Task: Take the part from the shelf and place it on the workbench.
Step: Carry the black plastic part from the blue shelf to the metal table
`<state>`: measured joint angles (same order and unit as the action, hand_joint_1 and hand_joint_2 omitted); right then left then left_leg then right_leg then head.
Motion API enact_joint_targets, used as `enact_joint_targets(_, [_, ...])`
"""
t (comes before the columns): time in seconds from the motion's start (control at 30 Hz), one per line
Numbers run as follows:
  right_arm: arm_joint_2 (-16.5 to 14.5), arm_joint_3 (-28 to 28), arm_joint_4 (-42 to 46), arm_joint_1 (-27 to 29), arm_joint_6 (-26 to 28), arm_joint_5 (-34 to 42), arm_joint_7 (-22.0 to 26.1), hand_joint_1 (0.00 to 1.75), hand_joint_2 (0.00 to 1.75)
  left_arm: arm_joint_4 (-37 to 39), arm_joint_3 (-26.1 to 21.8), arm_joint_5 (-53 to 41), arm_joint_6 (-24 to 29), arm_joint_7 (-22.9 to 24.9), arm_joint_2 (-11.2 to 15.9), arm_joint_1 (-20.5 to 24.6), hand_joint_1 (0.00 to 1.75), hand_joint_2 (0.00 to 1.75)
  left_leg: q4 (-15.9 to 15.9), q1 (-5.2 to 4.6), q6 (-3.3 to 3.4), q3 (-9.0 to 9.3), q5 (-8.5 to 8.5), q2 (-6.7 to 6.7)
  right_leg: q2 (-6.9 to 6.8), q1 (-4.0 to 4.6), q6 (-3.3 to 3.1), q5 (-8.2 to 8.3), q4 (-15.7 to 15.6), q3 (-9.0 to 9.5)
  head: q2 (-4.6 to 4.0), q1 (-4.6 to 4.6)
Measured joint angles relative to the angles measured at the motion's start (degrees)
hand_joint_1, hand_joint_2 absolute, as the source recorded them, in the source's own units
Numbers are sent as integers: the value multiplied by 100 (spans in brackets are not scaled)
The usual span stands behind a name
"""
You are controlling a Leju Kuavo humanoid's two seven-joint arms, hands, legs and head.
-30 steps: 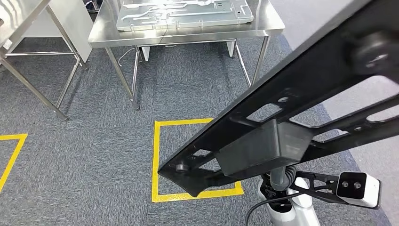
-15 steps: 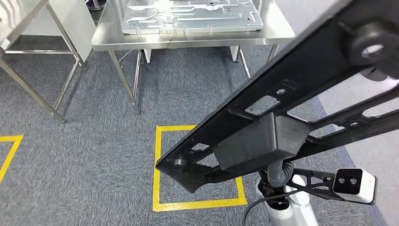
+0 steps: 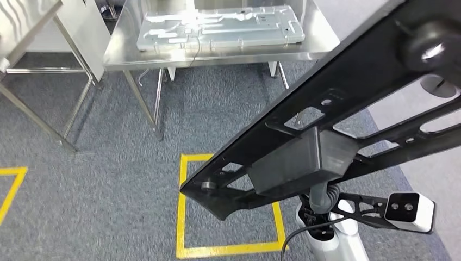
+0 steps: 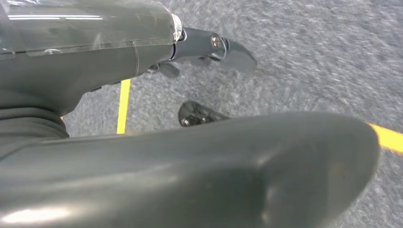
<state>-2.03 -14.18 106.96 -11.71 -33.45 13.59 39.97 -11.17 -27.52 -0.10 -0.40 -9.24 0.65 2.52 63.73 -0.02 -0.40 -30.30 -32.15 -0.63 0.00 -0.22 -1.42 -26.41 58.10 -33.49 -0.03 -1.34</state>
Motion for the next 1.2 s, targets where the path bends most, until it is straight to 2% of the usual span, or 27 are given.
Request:
enact_joint_targets(0.07, [-7,-1,3,-2,-22,-5,-1,175,175,0,-2,-5,1,-1,0,3,0,0,690,32,-65,-452,-254,9,-5,0,-17,-80,-8,88,1,0])
enact_joint_targets(0.1, [-9,-1,3,4,-32,-8,-1,175,175,0,-3,-5,2,-1,3,-6,0,0,932,48,-83,-659,-321,12,-2,-2,-14,-123,-7,134,1,0])
enact_joint_targets(0.13, [-10,-1,3,9,-40,-8,-1,175,175,0,-5,-5,3,-1,5,-17,0,0,1003,60,-93,-791,-282,15,2,-5,-9,-170,-6,190,1,0])
enact_joint_targets(0.17, [-11,-1,3,12,-47,-9,-1,175,175,0,-7,-5,2,-1,5,-26,0,0,867,69,-94,-819,-119,17,6,-10,1,-219,-6,257,1,0])
enact_joint_targets(0.23, [-11,-1,4,13,-62,-11,-1,175,175,1,-9,-8,-3,-2,5,-36,0,0,203,74,-81,-659,394,26,7,-22,36,-326,-11,402,1,1])
enact_joint_targets(0.27, [-11,-1,5,12,-69,-15,-1,175,175,1,-12,-13,-7,-4,5,-36,0,0,-117,57,-66,-580,537,35,6,-24,62,-369,-16,455,1,1])
enact_joint_targets(0.3, [-12,-1,11,15,-82,-21,-1,175,175,1,-15,-17,-10,-9,5,-32,0,0,-322,37,-32,-524,619,44,3,-24,95,-402,-27,483,0,1])
enact_joint_targets(0.33, [-14,-1,21,24,-99,-30,-2,175,175,1,-20,-23,-11,-16,7,-32,0,0,-426,15,11,-502,632,48,2,-21,135,-418,-27,504,1,1])
enact_joint_targets(0.43, [-23,1,74,58,-146,-65,-2,175,175,2,-36,-50,-8,-34,13,-50,0,0,-516,15,149,-400,622,39,1,-16,243,-416,77,523,1,1])
enact_joint_targets(0.5, [-28,2,106,60,-143,-105,-1,175,175,1,-41,-66,0,-40,13,-51,0,0,-581,27,211,-276,597,34,2,-30,286,-512,514,303,1,1])
enact_joint_targets(0.57, [-31,2,119,75,-134,-130,-1,175,175,0,-45,-72,3,-42,12,-41,0,0,-606,18,248,-198,539,29,3,-39,320,-765,1218,-158,1,1])
enact_joint_targets(0.6, [-31,2,121,89,-128,-131,-1,175,175,1,-48,-74,4,-42,12,-42,0,0,-608,12,253,-159,501,25,3,-41,330,-869,1483,-382,0,1])
enact_joint_targets(0.63, [-32,2,122,99,-121,-123,-1,175,175,1,-51,-77,5,-41,12,-46,0,0,-608,7,253,-112,459,21,2,-43,335,-883,1591,-537,1,1])
enact_joint_targets(0.67, [-32,2,126,105,-115,-105,-1,175,175,2,-56,-80,6,-40,12,-50,0,0,-608,3,247,-53,412,19,2,-45,327,-771,1500,-594,1,1])
enact_joint_targets(0.73, [-33,2,139,103,-114,-33,-1,175,175,2,-71,-92,7,-40,11,-53,0,0,-611,-1,226,78,312,22,-13,-38,283,-245,810,-434,1,1])
enact_joint_targets(0.77, [-33,3,145,101,-119,15,-1,175,175,2,-79,-99,7,-40,9,-52,0,0,-610,-5,206,142,263,26,-37,-21,256,-74,467,-333,0,2])
enact_joint_targets(0.83, [-38,5,156,94,-144,97,-1,175,175,1,-91,-114,7,-41,5,-44,0,0,-630,-7,142,221,177,42,-80,24,198,21,114,-216,0,4])
enact_joint_targets(0.87, [-40,6,165,91,-157,132,-1,175,175,1,-95,-120,8,-42,4,-41,0,0,-609,-9,102,261,164,53,-75,35,164,-32,98,-198,0,5])
enact_joint_targets(0.93, [-52,6,197,87,-176,176,-1,175,175,0,-99,-133,10,-42,4,-36,0,0,-526,0,27,318,136,71,-35,15,92,17,48,-91,0,6])
enact_joint_targets(0.97, [-64,6,214,82,-180,188,0,175,175,0,-101,-141,9,-42,3,-29,0,0,-377,6,-4,289,114,71,-19,-1,59,10,28,-29,1,6])
enact_joint_targets(1.0, [-80,6,229,79,-186,193,0,175,175,0,-102,-154,9,-42,2,-19,0,0,-160,17,-31,181,43,68,-9,-10,34,-6,16,28,1,6])
enact_joint_targets(1.03, [-95,6,241,79,-191,197,1,175,175,0,-104,-164,9,-42,1,-12,0,0,140,31,-54,-4,-60,66,2,-13,15,-28,7,66,1,6])
enact_joint_targets(1.1, [-115,7,248,92,-201,199,-1,175,175,0,-112,-184,14,-42,2,-13,0,0,802,52,-103,-495,-334,65,48,-14,2,-96,6,124,0,5])
enact_joint_targets(1.13, [-120,7,248,106,-208,199,-1,175,175,0,-118,-190,16,-42,3,-21,0,0,971,61,-122,-683,-406,65,78,-15,6,-137,7,165,0,5])
enact_joint_targets(1.17, [-125,8,254,121,-218,199,-1,175,175,0,-122,-198,18,-42,4,-30,0,0,970,67,-130,-794,-379,65,108,-17,14,-182,7,218,0,5])
enact_joint_targets(1.2, [-130,9,264,134,-231,199,-1,175,175,0,-125,-210,18,-42,5,-38,0,0,765,70,-124,-805,-210,62,136,-19,24,-231,7,283,0,5])
